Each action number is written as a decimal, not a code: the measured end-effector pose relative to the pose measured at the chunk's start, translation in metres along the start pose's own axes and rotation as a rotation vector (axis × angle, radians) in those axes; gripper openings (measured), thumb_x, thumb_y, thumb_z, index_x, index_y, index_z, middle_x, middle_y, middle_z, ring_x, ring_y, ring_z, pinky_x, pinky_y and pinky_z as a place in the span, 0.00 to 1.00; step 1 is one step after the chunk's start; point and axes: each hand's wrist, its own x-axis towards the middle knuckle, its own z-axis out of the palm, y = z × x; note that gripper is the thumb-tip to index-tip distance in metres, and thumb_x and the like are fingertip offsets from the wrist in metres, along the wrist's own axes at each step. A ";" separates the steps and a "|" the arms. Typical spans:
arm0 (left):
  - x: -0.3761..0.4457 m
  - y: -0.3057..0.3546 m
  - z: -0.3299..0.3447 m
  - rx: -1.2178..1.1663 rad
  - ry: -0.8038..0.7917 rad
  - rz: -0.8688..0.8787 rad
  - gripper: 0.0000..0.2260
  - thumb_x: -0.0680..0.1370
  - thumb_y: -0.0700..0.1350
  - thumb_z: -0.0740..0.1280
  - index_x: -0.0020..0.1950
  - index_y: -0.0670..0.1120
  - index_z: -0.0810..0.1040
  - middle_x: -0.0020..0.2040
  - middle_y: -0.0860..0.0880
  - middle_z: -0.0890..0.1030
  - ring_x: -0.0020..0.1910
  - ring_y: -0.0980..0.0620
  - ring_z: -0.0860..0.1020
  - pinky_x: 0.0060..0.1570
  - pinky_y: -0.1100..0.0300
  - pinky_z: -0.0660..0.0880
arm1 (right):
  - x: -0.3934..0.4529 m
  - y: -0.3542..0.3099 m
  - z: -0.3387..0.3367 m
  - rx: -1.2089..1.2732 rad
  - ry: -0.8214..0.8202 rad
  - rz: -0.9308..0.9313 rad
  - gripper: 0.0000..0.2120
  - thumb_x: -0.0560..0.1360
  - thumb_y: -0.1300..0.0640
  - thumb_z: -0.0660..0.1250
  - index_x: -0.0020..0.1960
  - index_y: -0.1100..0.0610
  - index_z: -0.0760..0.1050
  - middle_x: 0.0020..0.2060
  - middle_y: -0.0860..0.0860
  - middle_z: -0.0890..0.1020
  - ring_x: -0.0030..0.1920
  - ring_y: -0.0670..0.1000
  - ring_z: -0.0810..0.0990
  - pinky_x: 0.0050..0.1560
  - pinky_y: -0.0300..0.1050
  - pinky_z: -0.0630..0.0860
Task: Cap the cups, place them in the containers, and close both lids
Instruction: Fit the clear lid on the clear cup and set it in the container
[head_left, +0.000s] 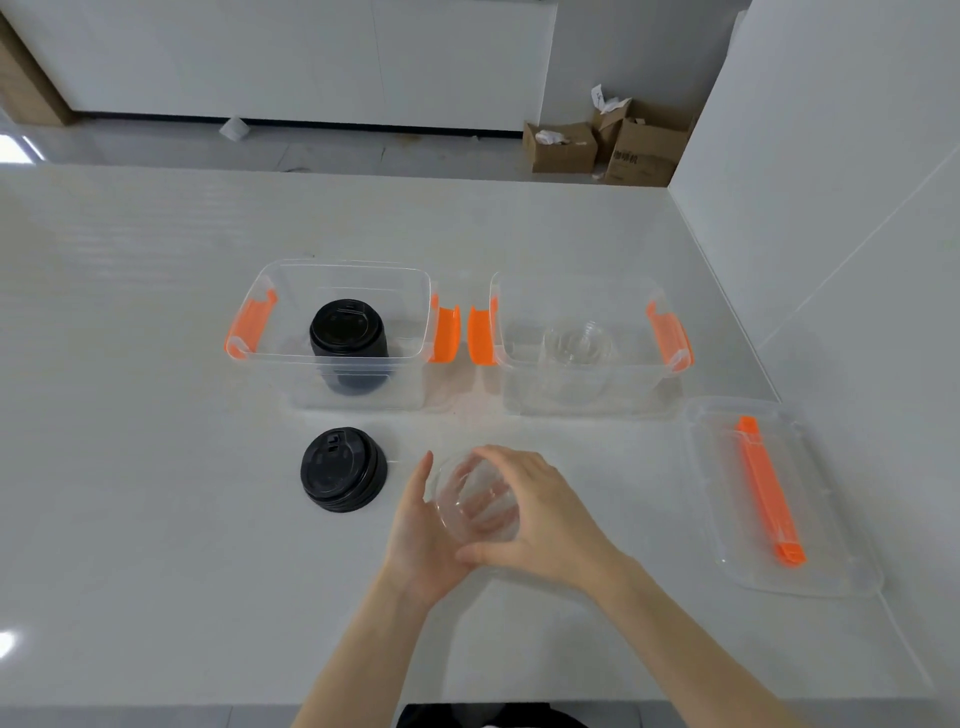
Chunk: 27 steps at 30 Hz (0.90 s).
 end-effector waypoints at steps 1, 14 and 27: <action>-0.001 0.001 0.000 0.019 0.010 0.005 0.23 0.74 0.61 0.56 0.47 0.47 0.83 0.44 0.44 0.84 0.43 0.45 0.83 0.45 0.54 0.80 | 0.001 -0.001 0.004 0.002 -0.019 -0.002 0.44 0.58 0.38 0.74 0.70 0.45 0.60 0.66 0.38 0.70 0.66 0.42 0.65 0.69 0.44 0.65; -0.024 0.037 -0.034 0.056 0.104 0.107 0.20 0.67 0.60 0.63 0.57 0.55 0.76 0.58 0.45 0.78 0.52 0.41 0.82 0.55 0.45 0.75 | 0.007 0.029 0.008 0.039 -0.139 0.161 0.40 0.67 0.45 0.73 0.73 0.50 0.59 0.71 0.46 0.65 0.72 0.44 0.59 0.65 0.33 0.58; -0.034 0.046 -0.051 0.039 0.148 0.126 0.19 0.73 0.60 0.58 0.58 0.53 0.75 0.55 0.44 0.80 0.55 0.38 0.79 0.54 0.43 0.75 | 0.008 0.032 0.038 -0.186 -0.177 0.120 0.46 0.65 0.42 0.71 0.75 0.51 0.51 0.75 0.47 0.58 0.75 0.49 0.54 0.74 0.42 0.52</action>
